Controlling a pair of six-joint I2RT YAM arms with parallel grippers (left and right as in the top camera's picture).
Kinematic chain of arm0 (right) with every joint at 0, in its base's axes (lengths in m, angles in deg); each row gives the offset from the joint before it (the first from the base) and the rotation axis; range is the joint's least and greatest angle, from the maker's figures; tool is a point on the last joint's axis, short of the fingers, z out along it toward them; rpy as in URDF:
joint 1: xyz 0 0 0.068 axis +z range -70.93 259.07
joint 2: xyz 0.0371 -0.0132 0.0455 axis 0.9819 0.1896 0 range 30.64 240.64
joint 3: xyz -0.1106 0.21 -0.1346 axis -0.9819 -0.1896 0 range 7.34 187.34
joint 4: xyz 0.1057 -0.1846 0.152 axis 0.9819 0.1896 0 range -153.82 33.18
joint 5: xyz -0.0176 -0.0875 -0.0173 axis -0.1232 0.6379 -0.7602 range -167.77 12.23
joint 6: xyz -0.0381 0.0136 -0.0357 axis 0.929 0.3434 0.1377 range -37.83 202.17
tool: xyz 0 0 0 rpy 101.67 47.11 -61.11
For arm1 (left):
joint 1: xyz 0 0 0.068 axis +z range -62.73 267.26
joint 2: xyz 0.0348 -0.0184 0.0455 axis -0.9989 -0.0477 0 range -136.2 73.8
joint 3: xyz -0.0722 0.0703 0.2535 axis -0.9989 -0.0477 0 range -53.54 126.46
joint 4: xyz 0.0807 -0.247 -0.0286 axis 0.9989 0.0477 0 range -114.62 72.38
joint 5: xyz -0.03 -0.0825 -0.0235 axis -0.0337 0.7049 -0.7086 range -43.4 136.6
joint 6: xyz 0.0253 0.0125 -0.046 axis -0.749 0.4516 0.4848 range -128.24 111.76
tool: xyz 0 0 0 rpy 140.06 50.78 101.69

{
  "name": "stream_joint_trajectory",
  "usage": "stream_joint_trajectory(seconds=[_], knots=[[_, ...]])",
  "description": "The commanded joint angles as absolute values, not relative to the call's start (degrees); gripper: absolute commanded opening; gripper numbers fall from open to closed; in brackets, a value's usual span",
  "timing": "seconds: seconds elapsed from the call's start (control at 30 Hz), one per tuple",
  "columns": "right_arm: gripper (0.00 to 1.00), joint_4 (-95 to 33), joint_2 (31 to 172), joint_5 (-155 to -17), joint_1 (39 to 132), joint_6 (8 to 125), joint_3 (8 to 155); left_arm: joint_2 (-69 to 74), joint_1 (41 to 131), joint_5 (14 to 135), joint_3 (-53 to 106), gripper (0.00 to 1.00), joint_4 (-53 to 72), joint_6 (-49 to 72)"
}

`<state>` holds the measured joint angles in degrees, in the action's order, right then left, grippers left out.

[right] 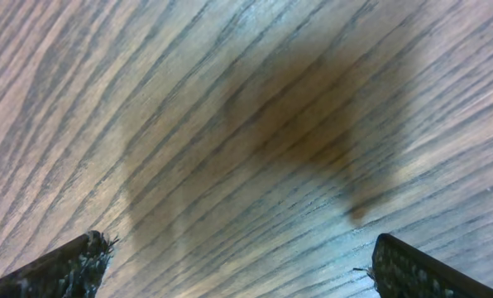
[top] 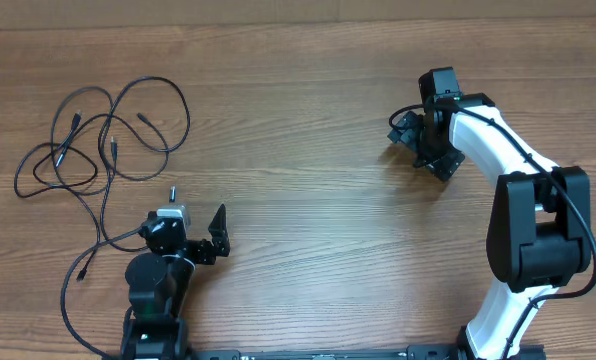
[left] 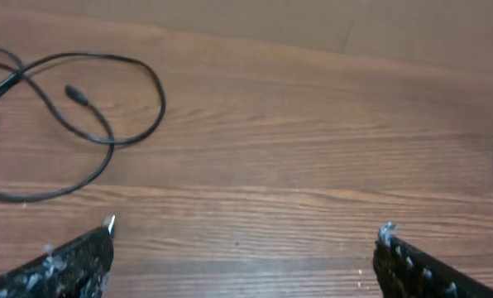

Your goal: Untangle cables

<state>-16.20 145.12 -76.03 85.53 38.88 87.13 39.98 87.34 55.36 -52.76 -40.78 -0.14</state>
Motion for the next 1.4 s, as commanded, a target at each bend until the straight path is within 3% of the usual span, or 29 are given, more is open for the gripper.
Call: stream_joint_trajectory(seconds=[0.0,0.1,0.33,0.5,1.37], knots=[[1.00,-16.22,143.26,-75.46,85.42,38.77,87.94,48.20,87.23,51.12,-53.26,1.00,-33.89,1.63],[1.00,-16.22,143.26,-75.46,85.42,38.77,87.94,60.02,87.39,47.62,-53.26,1.00,-21.04,1.65],[1.00,-16.22,143.26,-75.46,85.42,38.77,87.94,73.31,89.22,46.37,-53.26,1.00,-19.91,-5.67],[1.00,-16.22,143.26,-75.46,85.42,38.77,87.94,73.62,88.67,46.02,-53.26,1.00,-19.84,-10.06],[1.00,-16.22,143.26,-75.46,85.42,38.77,87.94,73.55,88.52,47.49,-53.26,1.00,-20.15,-8.93]])
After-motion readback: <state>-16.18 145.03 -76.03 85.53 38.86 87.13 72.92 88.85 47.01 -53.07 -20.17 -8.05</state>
